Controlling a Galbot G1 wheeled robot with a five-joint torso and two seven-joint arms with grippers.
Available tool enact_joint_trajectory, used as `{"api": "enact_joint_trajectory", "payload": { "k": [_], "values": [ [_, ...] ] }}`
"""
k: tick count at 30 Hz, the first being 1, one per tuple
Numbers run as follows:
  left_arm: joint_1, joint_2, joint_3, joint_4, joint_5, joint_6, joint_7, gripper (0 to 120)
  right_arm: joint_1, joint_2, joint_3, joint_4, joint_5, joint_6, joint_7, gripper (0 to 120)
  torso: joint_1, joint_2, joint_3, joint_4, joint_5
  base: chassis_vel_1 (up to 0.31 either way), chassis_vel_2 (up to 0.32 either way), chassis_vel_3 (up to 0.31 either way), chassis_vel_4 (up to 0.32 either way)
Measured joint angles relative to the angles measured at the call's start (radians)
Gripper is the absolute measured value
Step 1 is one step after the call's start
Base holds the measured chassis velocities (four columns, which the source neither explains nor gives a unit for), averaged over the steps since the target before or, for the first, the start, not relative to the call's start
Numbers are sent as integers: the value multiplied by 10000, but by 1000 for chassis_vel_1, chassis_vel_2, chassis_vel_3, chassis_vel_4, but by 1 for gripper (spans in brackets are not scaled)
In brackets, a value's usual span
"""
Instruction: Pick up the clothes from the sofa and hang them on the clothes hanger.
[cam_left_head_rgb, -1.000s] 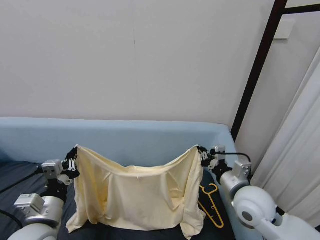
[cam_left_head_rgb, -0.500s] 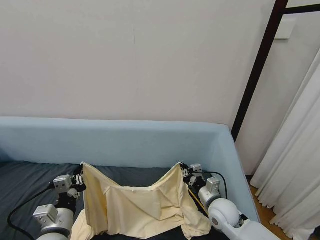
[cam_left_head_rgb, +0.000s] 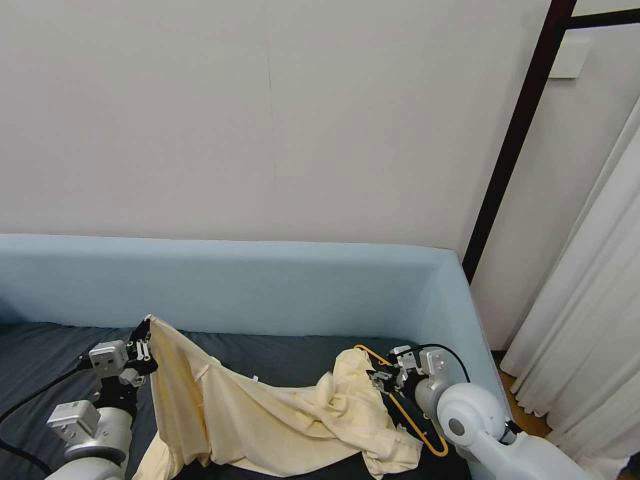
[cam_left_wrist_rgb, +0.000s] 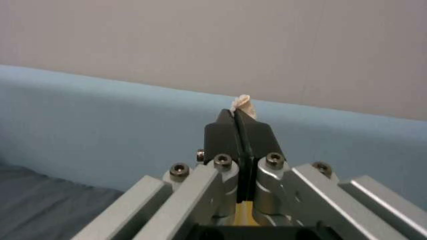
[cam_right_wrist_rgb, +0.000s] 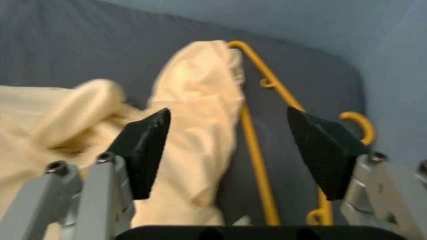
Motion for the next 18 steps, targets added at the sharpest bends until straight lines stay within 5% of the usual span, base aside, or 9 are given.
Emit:
{"api": "enact_joint_trajectory", "payload": {
  "k": [8,18],
  "values": [
    [17,512,-67,-421,-217,-64,-73,0,759,1054,343,-3680,-2337,1014,-1934,100,1,-1,1,1,1,0,0,0,0],
    [16,709,-135,-419,-274,-196,-181,0,880,1583,620,-5199,-3689,982,-2913,100,0,-1,1,2,-1,0,0,0,0]
  ]
}}
